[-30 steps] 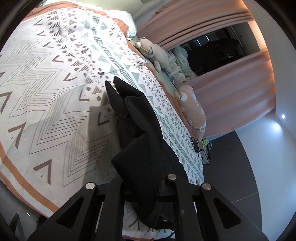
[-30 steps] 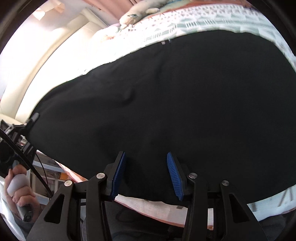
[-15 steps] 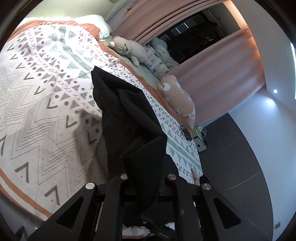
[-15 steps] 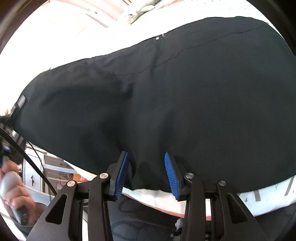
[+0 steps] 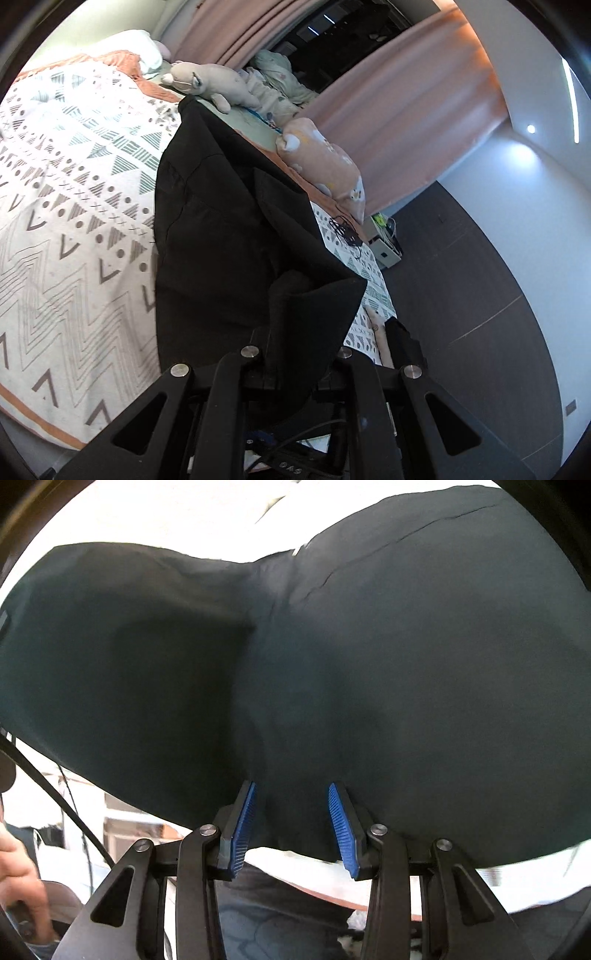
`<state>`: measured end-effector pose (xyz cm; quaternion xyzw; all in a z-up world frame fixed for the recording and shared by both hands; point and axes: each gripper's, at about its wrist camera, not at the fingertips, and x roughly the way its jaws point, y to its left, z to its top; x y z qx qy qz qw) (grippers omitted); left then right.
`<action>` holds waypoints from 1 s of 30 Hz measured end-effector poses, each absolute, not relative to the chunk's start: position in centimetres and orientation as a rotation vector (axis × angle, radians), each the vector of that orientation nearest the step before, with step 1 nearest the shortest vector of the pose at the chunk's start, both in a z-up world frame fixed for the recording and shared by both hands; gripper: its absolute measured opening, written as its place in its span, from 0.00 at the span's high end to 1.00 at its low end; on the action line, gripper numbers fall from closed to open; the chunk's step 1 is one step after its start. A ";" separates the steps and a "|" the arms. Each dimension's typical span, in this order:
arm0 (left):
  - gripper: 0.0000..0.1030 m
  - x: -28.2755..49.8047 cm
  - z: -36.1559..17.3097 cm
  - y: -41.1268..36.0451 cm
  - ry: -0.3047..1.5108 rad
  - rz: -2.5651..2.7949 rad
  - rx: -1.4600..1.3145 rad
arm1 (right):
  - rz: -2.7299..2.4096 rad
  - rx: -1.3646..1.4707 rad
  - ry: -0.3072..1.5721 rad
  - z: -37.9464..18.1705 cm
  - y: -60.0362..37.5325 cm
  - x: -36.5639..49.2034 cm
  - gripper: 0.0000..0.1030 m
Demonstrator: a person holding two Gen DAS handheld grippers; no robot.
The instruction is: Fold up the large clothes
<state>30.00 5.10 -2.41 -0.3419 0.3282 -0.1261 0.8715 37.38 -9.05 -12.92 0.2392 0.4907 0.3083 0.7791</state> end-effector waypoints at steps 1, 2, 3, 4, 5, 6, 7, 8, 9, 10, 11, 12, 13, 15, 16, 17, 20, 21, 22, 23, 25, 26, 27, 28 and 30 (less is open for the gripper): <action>0.89 30.4 -2.4 4.6 0.692 -0.269 -0.710 | 0.656 0.537 1.045 -12.6 -10.4 37.6 0.63; 0.89 30.9 -2.5 3.6 0.704 -0.279 -0.700 | 0.641 0.564 1.017 -12.3 -12.1 37.7 0.63; 0.89 31.3 -2.5 3.0 0.711 -0.284 -0.695 | 0.631 0.591 0.999 -12.0 -13.9 37.7 0.63; 0.89 31.8 -2.8 2.0 0.724 -0.295 -0.687 | 0.621 0.619 0.981 -11.8 -15.8 37.4 0.63; 0.89 32.3 -3.0 1.1 0.736 -0.305 -0.681 | 0.607 0.645 0.959 -11.6 -17.6 37.3 0.62; 0.89 32.6 -3.4 0.6 0.745 -0.313 -0.677 | 0.590 0.667 0.937 -11.5 -19.4 37.1 0.61; 0.89 33.1 -3.8 -0.3 0.759 -0.323 -0.672 | 0.574 0.682 0.922 -11.5 -20.7 36.8 0.55; 0.89 33.6 -4.4 -1.4 0.780 -0.333 -0.663 | 0.545 0.708 0.895 -11.5 -23.0 36.6 0.52; 0.89 34.0 -4.9 -2.0 0.794 -0.337 -0.655 | 0.521 0.726 0.876 -11.5 -24.7 36.3 0.52; 0.89 34.4 -5.8 -3.1 0.819 -0.343 -0.644 | 0.495 0.744 0.857 -11.7 -26.5 36.0 0.52; 0.89 34.8 -6.6 -4.0 0.843 -0.348 -0.636 | 0.475 0.757 0.843 -12.0 -27.9 35.8 0.52; 0.89 35.1 -7.5 -5.1 0.868 -0.351 -0.631 | 0.446 0.776 0.830 -12.4 -29.7 35.6 0.52; 0.89 35.4 -8.5 -6.1 0.897 -0.354 -0.625 | 0.425 0.793 0.822 -12.8 -31.0 35.4 0.52; 0.89 35.9 -10.6 -8.1 0.954 -0.367 -0.608 | 0.389 0.827 0.811 -13.9 -33.7 35.0 0.52; 0.89 36.1 -11.7 -9.1 0.983 -0.376 -0.604 | 0.375 0.841 0.808 -14.5 -34.3 34.8 0.52; 0.89 36.2 -12.5 -10.0 1.009 -0.381 -0.595 | 0.356 0.858 0.806 -15.3 -35.7 34.8 0.52; 0.89 36.1 -14.2 -12.0 1.061 -0.378 -0.557 | 0.329 0.876 0.812 -16.8 -36.3 34.8 0.52; 0.89 36.0 -14.5 -12.4 1.072 -0.377 -0.548 | 0.328 0.878 0.814 -16.9 -35.2 34.5 0.52; 0.89 35.9 -14.7 -12.7 1.076 -0.381 -0.544 | 0.325 0.879 0.817 -17.3 -35.5 34.6 0.52; 0.89 35.8 -14.7 -12.9 1.075 -0.385 -0.541 | 0.324 0.879 0.819 -16.6 -35.0 33.9 0.52; 0.89 35.6 -14.7 -13.3 1.075 -0.398 -0.530 | 0.326 0.876 0.821 -16.3 -33.9 33.0 0.52; 0.89 35.5 -14.7 -13.5 1.076 -0.408 -0.531 | 0.330 0.875 0.822 -14.7 -33.9 32.2 0.52; 0.89 35.5 -14.6 -13.5 1.077 -0.415 -0.537 | 0.335 0.872 0.823 -13.7 -33.7 31.7 0.52; 0.89 35.6 -14.6 -13.6 1.077 -0.425 -0.544 | 0.340 0.868 0.823 -12.1 -33.6 30.5 0.52; 0.89 35.4 -14.6 -13.8 1.079 -0.450 -0.542 | 0.349 0.860 0.819 -11.1 -33.5 29.5 0.52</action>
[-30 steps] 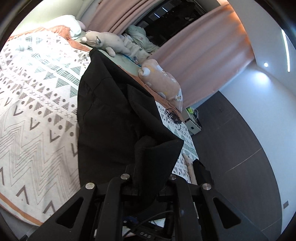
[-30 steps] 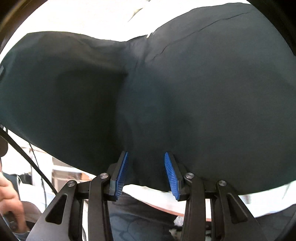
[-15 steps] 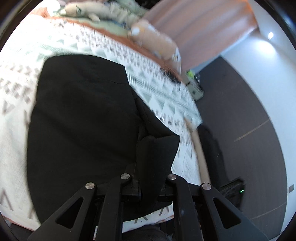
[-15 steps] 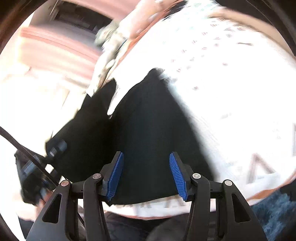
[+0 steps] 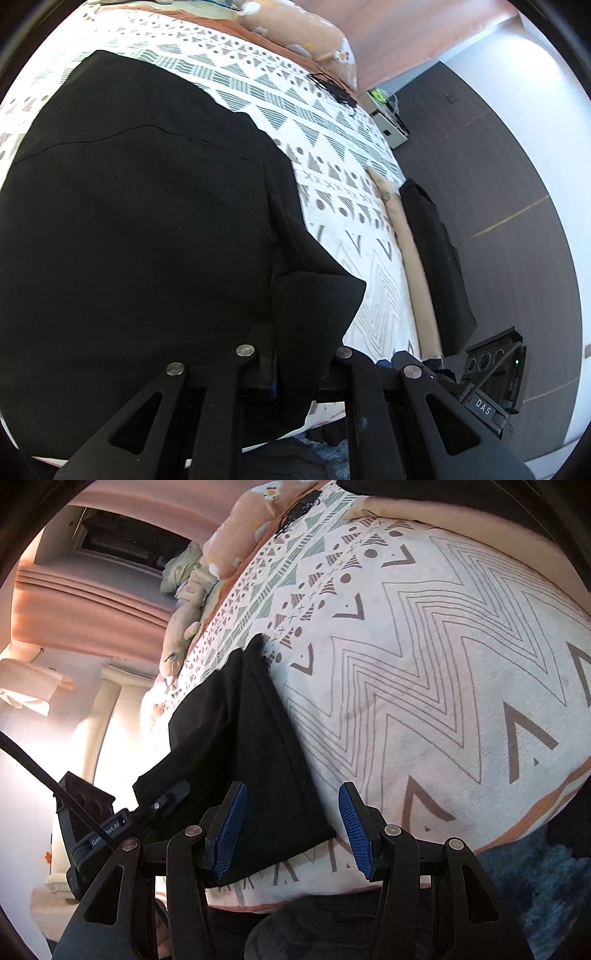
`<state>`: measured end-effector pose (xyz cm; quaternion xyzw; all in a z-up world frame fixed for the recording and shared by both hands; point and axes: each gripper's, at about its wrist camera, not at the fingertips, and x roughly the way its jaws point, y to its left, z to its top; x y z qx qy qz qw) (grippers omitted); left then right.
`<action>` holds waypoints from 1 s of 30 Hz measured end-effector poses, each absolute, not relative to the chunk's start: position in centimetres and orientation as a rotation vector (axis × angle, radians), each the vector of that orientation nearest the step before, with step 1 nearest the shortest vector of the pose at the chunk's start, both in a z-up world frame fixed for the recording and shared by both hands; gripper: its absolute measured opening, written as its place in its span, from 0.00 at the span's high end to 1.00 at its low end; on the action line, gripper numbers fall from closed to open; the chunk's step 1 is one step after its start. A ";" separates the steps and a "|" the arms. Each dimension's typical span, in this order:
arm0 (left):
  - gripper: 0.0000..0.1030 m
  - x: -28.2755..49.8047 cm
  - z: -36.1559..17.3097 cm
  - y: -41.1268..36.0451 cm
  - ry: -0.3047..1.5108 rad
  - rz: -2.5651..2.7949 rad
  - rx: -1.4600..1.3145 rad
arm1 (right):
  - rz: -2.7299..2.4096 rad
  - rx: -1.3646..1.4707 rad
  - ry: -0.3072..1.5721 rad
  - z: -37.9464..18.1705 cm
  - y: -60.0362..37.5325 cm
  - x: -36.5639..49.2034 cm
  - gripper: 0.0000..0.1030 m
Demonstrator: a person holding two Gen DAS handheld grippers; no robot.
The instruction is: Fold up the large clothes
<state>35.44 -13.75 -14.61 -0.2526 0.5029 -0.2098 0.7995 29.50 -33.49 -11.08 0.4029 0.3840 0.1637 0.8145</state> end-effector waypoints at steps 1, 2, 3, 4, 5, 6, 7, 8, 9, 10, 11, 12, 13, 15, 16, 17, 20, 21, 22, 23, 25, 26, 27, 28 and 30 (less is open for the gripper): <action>0.89 35.2 -14.6 -13.9 1.081 -0.464 -0.542 | 0.350 0.857 0.816 -11.0 -33.5 29.1 0.52; 0.89 35.0 -14.7 -14.1 1.087 -0.476 -0.540 | 0.348 0.855 0.813 -10.9 -33.7 28.8 0.52; 0.89 34.8 -14.8 -14.3 1.094 -0.483 -0.539 | 0.344 0.855 0.812 -10.9 -33.8 28.6 0.52; 0.89 34.8 -15.2 -14.3 1.103 -0.491 -0.537 | 0.337 0.856 0.811 -10.9 -34.0 28.4 0.52; 0.89 34.8 -15.4 -14.5 1.112 -0.502 -0.532 | 0.332 0.857 0.810 -10.8 -34.2 28.1 0.52; 0.89 34.9 -15.4 -14.6 1.121 -0.508 -0.529 | 0.326 0.858 0.811 -10.7 -34.4 27.9 0.52; 0.89 35.0 -15.6 -14.6 1.131 -0.509 -0.529 | 0.321 0.856 0.812 -10.7 -34.5 27.7 0.52; 0.88 35.0 -15.9 -14.4 1.145 -0.506 -0.538 | 0.319 0.853 0.814 -10.6 -34.6 27.5 0.52; 0.82 35.1 -16.0 -14.3 1.155 -0.510 -0.549 | 0.320 0.849 0.815 -10.5 -34.6 27.3 0.52; 0.78 35.2 -16.0 -13.8 1.167 -0.533 -0.584 | 0.321 0.845 0.815 -10.3 -34.6 27.1 0.52; 0.65 35.3 -15.9 -13.6 1.172 -0.560 -0.618 | 0.323 0.840 0.815 -10.1 -34.6 26.8 0.52; 0.46 35.3 -15.8 -13.2 1.171 -0.588 -0.648 | 0.328 0.837 0.813 -9.8 -34.4 26.6 0.52; 0.34 35.1 -15.3 -12.8 1.157 -0.608 -0.668 | 0.336 0.832 0.809 -9.5 -34.1 26.4 0.52; 0.08 34.4 -13.9 -11.5 1.102 -0.585 -0.655 | 0.353 0.821 0.800 -8.9 -33.4 26.2 0.43; 0.08 34.1 -13.4 -10.8 1.084 -0.574 -0.656 | 0.364 0.814 0.793 -8.5 -33.0 26.2 0.37; 0.08 34.0 -13.1 -10.1 1.077 -0.572 -0.670 | 0.373 0.805 0.790 -8.2 -32.6 26.2 0.37; 0.08 33.3 -12.2 -6.9 1.048 -0.528 -0.690 | 0.404 0.790 0.797 -7.7 -31.1 26.5 0.37; 0.08 32.9 -11.8 -5.6 1.032 -0.501 -0.681 | 0.409 0.787 0.802 -7.7 -30.5 26.4 0.37; 0.08 32.2 -11.4 -4.2 1.022 -0.479 -0.672 | 0.425 0.776 0.812 -7.7 -29.8 26.6 0.37; 0.08 31.6 -11.1 -2.6 1.014 -0.441 -0.660 | 0.434 0.771 0.817 -7.7 -29.2 26.6 0.37; 0.08 31.0 -10.7 -0.1 1.000 -0.396 -0.667 | 0.456 0.742 0.841 -8.0 -27.6 27.1 0.37; 0.08 30.3 -10.5 1.7 0.986 -0.373 -0.684 | 0.469 0.731 0.857 -8.3 -26.9 27.4 0.37; 0.08 29.9 -10.5 3.0 0.979 -0.356 -0.692 | 0.480 0.724 0.868 -8.6 -26.4 27.7 0.37; 0.08 29.2 -10.3 4.6 0.972 -0.323 -0.693 | 0.483 0.720 0.879 -9.0 -25.9 28.2 0.37; 0.08 28.1 -10.1 6.8 0.967 -0.276 -0.680 | 0.461 0.715 0.897 -9.8 -25.2 29.3 0.37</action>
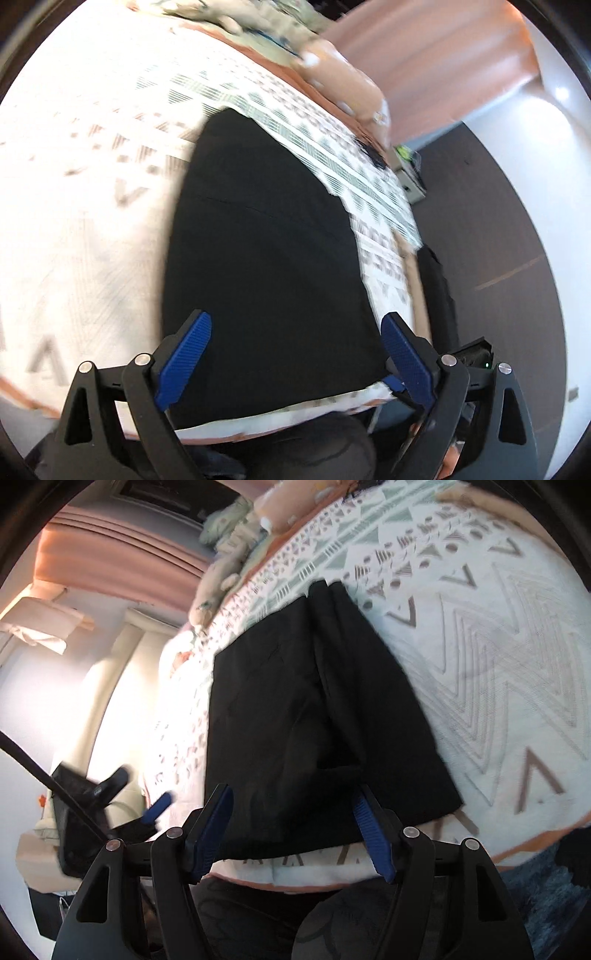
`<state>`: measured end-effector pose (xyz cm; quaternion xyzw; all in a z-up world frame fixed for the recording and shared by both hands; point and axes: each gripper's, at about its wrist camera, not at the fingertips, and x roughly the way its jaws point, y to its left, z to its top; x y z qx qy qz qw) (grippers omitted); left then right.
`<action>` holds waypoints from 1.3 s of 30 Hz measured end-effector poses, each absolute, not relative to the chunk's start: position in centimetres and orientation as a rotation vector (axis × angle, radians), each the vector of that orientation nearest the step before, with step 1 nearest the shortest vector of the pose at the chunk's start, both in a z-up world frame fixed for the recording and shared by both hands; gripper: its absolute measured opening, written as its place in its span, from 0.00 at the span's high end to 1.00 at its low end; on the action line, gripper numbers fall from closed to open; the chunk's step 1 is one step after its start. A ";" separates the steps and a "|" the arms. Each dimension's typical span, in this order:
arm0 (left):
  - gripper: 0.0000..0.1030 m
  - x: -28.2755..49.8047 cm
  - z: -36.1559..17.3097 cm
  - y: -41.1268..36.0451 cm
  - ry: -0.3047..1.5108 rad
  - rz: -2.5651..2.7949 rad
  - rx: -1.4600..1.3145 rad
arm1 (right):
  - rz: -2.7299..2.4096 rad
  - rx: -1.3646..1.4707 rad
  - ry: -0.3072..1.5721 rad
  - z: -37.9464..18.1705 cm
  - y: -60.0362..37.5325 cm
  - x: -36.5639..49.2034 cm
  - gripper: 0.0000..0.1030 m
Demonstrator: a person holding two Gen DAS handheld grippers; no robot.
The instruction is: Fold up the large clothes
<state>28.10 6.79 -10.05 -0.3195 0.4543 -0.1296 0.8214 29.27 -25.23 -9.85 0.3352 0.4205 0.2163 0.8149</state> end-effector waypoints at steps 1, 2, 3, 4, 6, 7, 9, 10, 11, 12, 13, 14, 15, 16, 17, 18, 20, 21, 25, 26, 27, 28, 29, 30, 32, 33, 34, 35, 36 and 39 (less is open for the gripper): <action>0.08 27.5 -9.9 7.9 0.968 -0.253 -0.673 | 0.460 0.712 0.890 -9.8 -25.0 29.4 0.37; 0.08 26.8 -9.8 9.1 0.969 -0.229 -0.671 | 0.447 0.690 0.877 -9.7 -24.8 29.8 0.39; 0.08 26.5 -10.0 9.9 0.968 -0.219 -0.673 | 0.431 0.667 0.871 -9.6 -24.7 30.0 0.46; 0.08 25.9 -10.0 10.7 0.961 -0.209 -0.678 | 0.423 0.655 0.871 -9.5 -24.6 30.2 0.67; 0.08 24.9 -10.1 11.8 0.950 -0.189 -0.680 | 0.443 0.682 0.862 -9.5 -24.9 30.5 0.83; 0.08 25.0 -10.4 11.5 0.947 -0.185 -0.677 | 0.461 0.688 0.845 -9.2 -25.0 30.3 0.88; 0.08 25.3 -10.9 10.6 0.943 -0.184 -0.668 | 0.475 0.682 0.817 -8.9 -25.4 29.8 0.91; 0.09 25.9 -11.2 9.9 0.949 -0.183 -0.663 | 0.476 0.684 0.806 -8.8 -25.7 29.5 0.92; 0.14 26.3 -11.6 9.4 0.957 -0.184 -0.659 | 0.476 0.687 0.799 -9.0 -26.1 29.2 0.93; 0.20 26.6 -12.1 9.0 0.966 -0.187 -0.656 | 0.473 0.688 0.792 -9.1 -26.5 29.0 0.93; 0.23 27.2 -12.5 8.7 0.977 -0.189 -0.654 | 0.475 0.690 0.786 -9.3 -26.9 28.8 0.94; 0.29 27.7 -13.1 8.2 0.994 -0.191 -0.650 | 0.470 0.692 0.792 -9.6 -27.3 28.7 0.94; 0.35 27.9 -13.8 7.8 1.008 -0.192 -0.651 | 0.473 0.702 0.794 -9.9 -27.8 28.6 0.94; 0.37 28.2 -14.4 7.5 1.024 -0.192 -0.654 | 0.477 0.715 0.802 -10.5 -28.4 28.7 0.94; 0.39 28.5 -14.9 7.2 1.038 -0.194 -0.657 | 0.480 0.724 0.810 -10.9 -28.8 28.8 0.94; 0.41 28.8 -15.6 6.8 1.056 -0.194 -0.655 | 0.488 0.743 0.823 -11.6 -29.4 28.8 0.94; 0.49 29.5 -17.0 6.1 1.093 -0.194 -0.643 | 0.503 0.776 0.837 -13.0 -30.2 29.1 0.94; 0.54 29.7 -17.6 5.8 1.113 -0.197 -0.641 | 0.503 0.783 0.843 -13.5 -30.4 29.3 0.94; 0.56 29.7 -19.5 5.1 1.157 -0.217 -0.685 | 0.500 0.816 0.859 -15.2 -30.8 29.5 0.94; 0.56 29.5 -19.7 4.9 1.163 -0.219 -0.685 | 0.493 0.819 0.862 -15.5 -30.8 29.4 0.94; 0.56 29.4 -19.7 4.6 1.172 -0.230 -0.687 | 0.482 0.824 0.866 -16.0 -30.9 29.3 0.94; 0.56 29.4 -19.6 4.4 1.175 -0.237 -0.680 | 0.468 0.832 0.868 -16.5 -31.0 29.2 0.94; 0.56 29.4 -19.5 4.1 1.178 -0.242 -0.664 | 0.458 0.838 0.868 -16.7 -31.0 29.1 0.95; 0.56 29.3 -19.4 3.9 1.180 -0.242 -0.656 | 0.452 0.841 0.865 -16.8 -31.0 28.9 0.95; 0.56 29.3 -19.1 3.8 1.179 -0.240 -0.655 | 0.437 0.839 0.856 -16.4 -31.0 28.6 0.95; 0.56 29.3 -19.0 3.8 1.177 -0.240 -0.654 | 0.433 0.829 0.849 -16.0 -31.0 28.3 0.95; 0.56 29.2 -18.9 3.8 1.175 -0.240 -0.653 | 0.426 0.810 0.842 -15.4 -30.9 28.1 0.95; 0.56 29.2 -18.9 3.8 1.173 -0.238 -0.653 | 0.429 0.800 0.843 -15.0 -31.0 27.9 0.94; 0.56 29.2 -18.9 3.9 1.170 -0.235 -0.656 | 0.436 0.791 0.855 -14.8 -31.0 28.0 0.94; 0.56 28.9 -18.8 4.3 1.163 -0.230 -0.659 | 0.443 0.781 0.882 -14.0 -31.2 28.0 0.91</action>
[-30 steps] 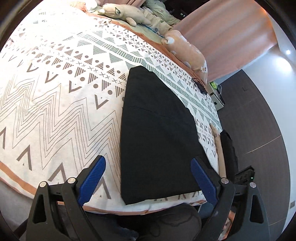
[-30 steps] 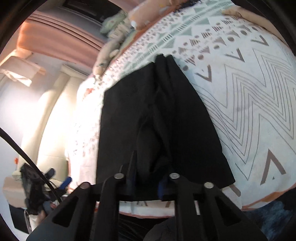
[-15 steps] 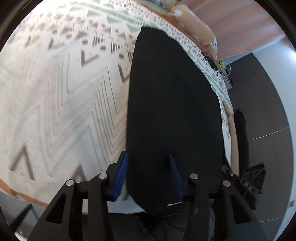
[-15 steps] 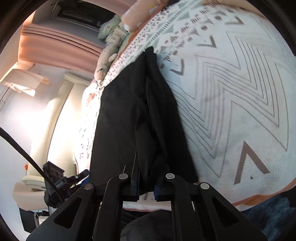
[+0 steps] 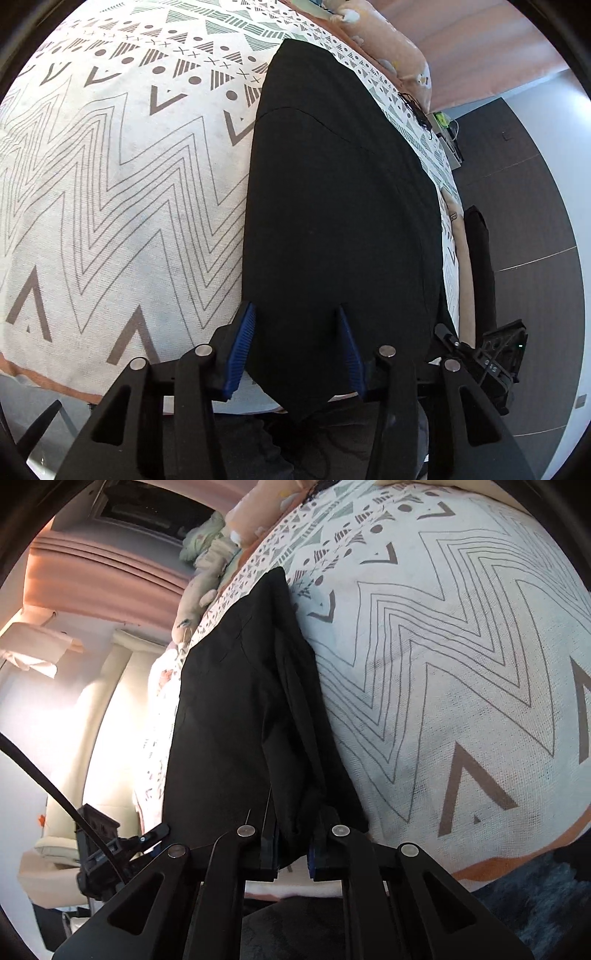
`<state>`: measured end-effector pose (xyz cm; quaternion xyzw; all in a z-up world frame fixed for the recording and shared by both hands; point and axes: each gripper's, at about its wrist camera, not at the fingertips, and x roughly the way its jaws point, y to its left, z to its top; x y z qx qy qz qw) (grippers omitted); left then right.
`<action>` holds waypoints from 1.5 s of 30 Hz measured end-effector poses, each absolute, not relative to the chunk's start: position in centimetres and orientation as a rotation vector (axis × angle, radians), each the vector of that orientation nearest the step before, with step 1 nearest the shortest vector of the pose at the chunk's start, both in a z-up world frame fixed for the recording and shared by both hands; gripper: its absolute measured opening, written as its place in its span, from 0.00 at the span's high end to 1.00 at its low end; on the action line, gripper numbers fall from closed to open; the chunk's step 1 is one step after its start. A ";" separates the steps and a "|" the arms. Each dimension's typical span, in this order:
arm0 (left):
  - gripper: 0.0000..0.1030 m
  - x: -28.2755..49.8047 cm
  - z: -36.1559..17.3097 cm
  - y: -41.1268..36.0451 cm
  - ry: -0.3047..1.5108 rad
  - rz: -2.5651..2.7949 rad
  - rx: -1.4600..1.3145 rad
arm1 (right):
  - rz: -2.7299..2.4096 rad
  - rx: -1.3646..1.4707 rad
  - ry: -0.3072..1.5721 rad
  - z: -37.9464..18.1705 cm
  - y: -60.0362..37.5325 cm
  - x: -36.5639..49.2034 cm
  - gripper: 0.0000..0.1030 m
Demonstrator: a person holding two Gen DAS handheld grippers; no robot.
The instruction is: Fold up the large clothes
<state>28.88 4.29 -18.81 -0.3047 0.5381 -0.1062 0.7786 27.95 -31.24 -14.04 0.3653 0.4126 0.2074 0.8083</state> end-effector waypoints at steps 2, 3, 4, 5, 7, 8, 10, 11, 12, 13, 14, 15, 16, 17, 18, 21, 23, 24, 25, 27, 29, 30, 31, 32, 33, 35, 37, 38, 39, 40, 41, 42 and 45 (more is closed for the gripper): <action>0.56 28.5 -18.3 4.8 1.135 -0.228 -0.659 | 0.421 0.692 0.868 -12.4 -31.0 27.1 0.83; 0.56 28.5 -17.9 5.0 1.123 -0.227 -0.660 | 0.413 0.662 0.867 -11.8 -30.9 26.8 0.78; 0.55 28.5 -17.7 5.2 1.118 -0.228 -0.663 | 0.409 0.639 0.868 -11.2 -30.9 26.6 0.64; 0.53 28.7 -17.5 5.4 1.114 -0.231 -0.668 | 0.406 0.623 0.863 -10.7 -31.1 26.5 0.41; 0.48 29.2 -17.1 5.8 1.106 -0.237 -0.669 | 0.400 0.610 0.835 -9.7 -31.6 26.4 0.29; 0.33 29.6 -17.0 5.9 1.100 -0.234 -0.668 | 0.405 0.606 0.832 -9.4 -31.9 26.7 0.29; 0.19 30.1 -16.7 6.2 1.075 -0.224 -0.686 | 0.421 0.604 0.842 -9.1 -32.2 27.7 0.29; 0.19 30.5 -16.6 6.3 1.069 -0.221 -0.692 | 0.424 0.604 0.858 -8.9 -32.5 28.4 0.29; 0.19 30.8 -16.7 6.3 1.069 -0.219 -0.687 | 0.431 0.602 0.865 -8.9 -32.7 29.0 0.29; 0.19 31.4 -16.6 6.2 1.071 -0.218 -0.677 | 0.443 0.596 0.869 -8.9 -32.7 29.8 0.29; 0.19 31.9 -16.6 6.2 1.070 -0.216 -0.670 | 0.455 0.591 0.875 -8.8 -32.8 30.7 0.29; 0.19 32.4 -16.6 6.2 1.067 -0.214 -0.666 | 0.467 0.594 0.883 -8.8 -32.9 31.6 0.29; 0.19 32.9 -16.6 6.3 1.064 -0.210 -0.664 | 0.477 0.600 0.893 -8.8 -33.0 32.5 0.29; 0.19 33.5 -16.7 6.3 1.063 -0.206 -0.662 | 0.486 0.605 0.898 -9.0 -33.1 33.3 0.29; 0.19 34.2 -16.8 6.2 1.064 -0.205 -0.659 | 0.494 0.608 0.902 -9.1 -33.0 34.3 0.29; 0.19 36.2 -17.3 6.1 1.074 -0.202 -0.651 | 0.508 0.606 0.927 -9.7 -33.1 37.1 0.29; 0.19 37.2 -17.7 6.1 1.082 -0.193 -0.644 | 0.525 0.614 0.945 -10.3 -32.9 38.8 0.29; 0.19 37.7 -18.0 6.1 1.087 -0.192 -0.640 | 0.547 0.626 0.955 -10.7 -32.8 39.8 0.29; 0.19 38.2 -18.2 6.1 1.091 -0.191 -0.636 | 0.559 0.636 0.961 -10.8 -32.7 40.5 0.29; 0.19 39.5 -18.8 6.1 1.103 -0.177 -0.621 | 0.598 0.658 0.974 -11.4 -32.3 42.2 0.29; 0.21 40.4 -19.3 6.2 1.107 -0.173 -0.612 | 0.630 0.656 0.994 -11.9 -31.6 44.1 0.29; 0.24 40.8 -19.6 6.2 1.111 -0.178 -0.615 | 0.637 0.655 1.005 -12.1 -31.3 44.9 0.29; 0.25 41.2 -19.9 6.3 1.118 -0.183 -0.619 | 0.644 0.652 1.019 -12.5 -31.0 45.8 0.29; 0.26 41.7 -20.2 6.3 1.124 -0.184 -0.621 | 0.641 0.653 1.031 -12.9 -30.6 46.5 0.29; 0.27 42.2 -20.5 6.3 1.133 -0.182 -0.621 | 0.643 0.650 1.044 -13.3 -30.2 47.5 0.29; 0.31 43.0 -21.0 6.2 1.141 -0.190 -0.617 | 0.659 0.667 1.047 -13.7 -29.7 49.1 0.29; 0.32 43.6 -21.1 6.1 1.143 -0.200 -0.619 | 0.693 0.675 1.041 -13.7 -29.3 50.2 0.29; 0.32 44.0 -21.1 6.1 1.145 -0.200 -0.616 | 0.716 0.671 1.045 -13.8 -28.7 51.0 0.29; 0.35 44.5 -21.1 6.0 1.145 -0.203 -0.613 | 0.735 0.667 1.055 -14.0 -28.2 51.8 0.29; 0.38 44.9 -21.1 5.9 1.146 -0.208 -0.611 | 0.746 0.663 1.063 -14.3 -27.8 52.4 0.35; 0.39 45.4 -21.2 5.8 1.152 -0.204 -0.604 | 0.750 0.656 1.074 -14.6 -27.3 53.3 0.40; 0.39 45.7 -21.4 5.8 1.153 -0.202 -0.600 | 0.754 0.658 1.079 -14.8 -27.1 53.9 0.42; 0.41 46.6 -21.6 5.7 1.160 -0.192 -0.595 | 0.775 0.690 1.099 -15.5 -26.6 55.8 0.55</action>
